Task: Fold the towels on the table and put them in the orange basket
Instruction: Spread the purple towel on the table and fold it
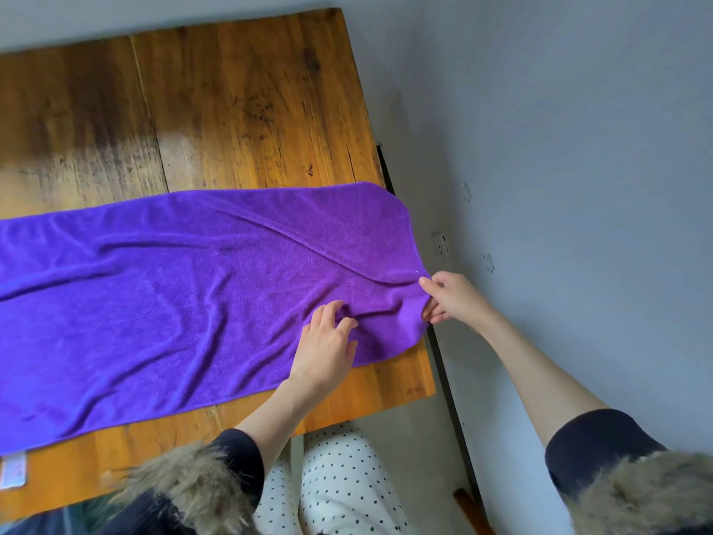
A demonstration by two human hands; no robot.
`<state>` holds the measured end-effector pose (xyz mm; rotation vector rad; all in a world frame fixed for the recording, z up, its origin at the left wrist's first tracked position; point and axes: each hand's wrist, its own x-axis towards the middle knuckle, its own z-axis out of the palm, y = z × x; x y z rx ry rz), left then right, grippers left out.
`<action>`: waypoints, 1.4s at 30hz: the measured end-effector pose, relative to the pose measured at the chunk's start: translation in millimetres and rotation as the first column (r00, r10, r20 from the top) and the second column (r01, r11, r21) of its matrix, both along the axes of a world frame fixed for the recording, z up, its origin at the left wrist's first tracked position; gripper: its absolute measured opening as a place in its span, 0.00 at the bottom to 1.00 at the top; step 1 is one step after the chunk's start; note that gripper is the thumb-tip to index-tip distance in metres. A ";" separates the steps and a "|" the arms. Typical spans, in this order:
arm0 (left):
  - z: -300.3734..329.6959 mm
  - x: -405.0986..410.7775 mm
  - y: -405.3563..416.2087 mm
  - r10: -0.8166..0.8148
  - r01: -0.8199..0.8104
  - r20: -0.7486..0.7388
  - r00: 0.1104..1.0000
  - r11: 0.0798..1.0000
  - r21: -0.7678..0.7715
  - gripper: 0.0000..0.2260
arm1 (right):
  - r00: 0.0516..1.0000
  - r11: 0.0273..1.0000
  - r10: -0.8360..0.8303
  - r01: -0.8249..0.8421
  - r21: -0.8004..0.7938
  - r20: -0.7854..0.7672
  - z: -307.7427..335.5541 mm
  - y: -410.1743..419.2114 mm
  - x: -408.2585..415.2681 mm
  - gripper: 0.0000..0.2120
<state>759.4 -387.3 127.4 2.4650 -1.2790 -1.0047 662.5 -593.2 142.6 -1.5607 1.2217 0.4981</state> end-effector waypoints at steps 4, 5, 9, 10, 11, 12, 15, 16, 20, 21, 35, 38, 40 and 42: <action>6.9 -21.6 -13.8 0.152 -0.165 -0.138 0.979 0.983 -0.086 0.13 | 0.988 0.977 -0.153 0.154 0.148 -0.020 5.9 7.5 4.1 0.10; 8.2 -27.5 -19.6 0.225 -0.245 -0.225 0.948 0.967 -0.066 0.14 | 0.984 0.970 -0.176 0.176 0.169 -0.016 6.6 9.2 5.7 0.10; 10.5 -35.5 -43.4 0.491 -0.515 -0.465 0.736 0.853 0.085 0.13 | 0.998 0.990 -0.067 0.065 0.121 0.006 7.5 12.6 12.8 0.12; 10.1 -34.1 -46.8 0.534 -0.554 -0.470 0.703 0.825 0.109 0.12 | 0.999 0.993 -0.049 0.047 0.107 0.017 8.0 12.6 14.3 0.12; 9.5 -31.5 -49.5 0.563 -0.576 -0.451 0.693 0.808 0.125 0.10 | 0.999 0.994 -0.040 0.037 0.101 0.027 8.0 12.4 15.6 0.12; 8.6 -28.4 -51.0 0.581 -0.585 -0.420 0.697 0.800 0.135 0.08 | 0.999 0.995 -0.032 0.029 0.093 0.034 7.9 12.0 16.5 0.14; 6.4 -18.8 -52.6 0.627 -0.618 -0.381 0.680 0.769 0.165 0.06 | 0.999 0.997 -0.004 0.001 0.080 0.037 7.4 11.1 20.3 0.15; 6.2 -16.3 -52.2 0.648 -0.639 -0.393 0.652 0.749 0.176 0.04 | 0.999 0.997 -0.002 -0.001 0.081 0.039 6.9 10.6 22.5 0.14; 8.7 -11.3 -46.1 0.694 -0.698 -0.476 0.540 0.685 0.208 0.06 | 0.995 0.993 -0.103 0.102 0.055 0.013 -1.2 3.6 39.5 0.14; 9.9 -10.0 -44.0 0.692 -0.701 -0.503 0.518 0.680 0.214 0.07 | 0.986 0.985 -0.169 0.168 0.045 0.012 -4.7 0.3 45.8 0.16; 3.4 49.7 -0.7 0.733 -0.700 -0.510 0.450 0.644 0.308 0.18 | 0.863 0.861 -0.503 0.505 -0.061 0.043 -22.8 -37.4 139.5 0.08; -4.6 59.5 13.1 0.787 -0.730 -0.431 0.442 0.594 0.337 0.14 | 0.812 0.812 -0.583 0.584 -0.026 0.034 -23.5 -41.0 147.0 0.10; -10.5 61.5 19.7 0.817 -0.730 -0.418 0.398 0.558 0.396 0.08 | 0.800 0.800 -0.598 0.599 -0.007 0.047 -23.7 -42.1 149.9 0.09; -14.9 59.5 25.7 0.812 -0.683 -0.401 0.425 0.578 0.447 0.06 | 0.805 0.807 -0.590 0.590 0.007 0.068 -23.0 -41.9 152.2 0.08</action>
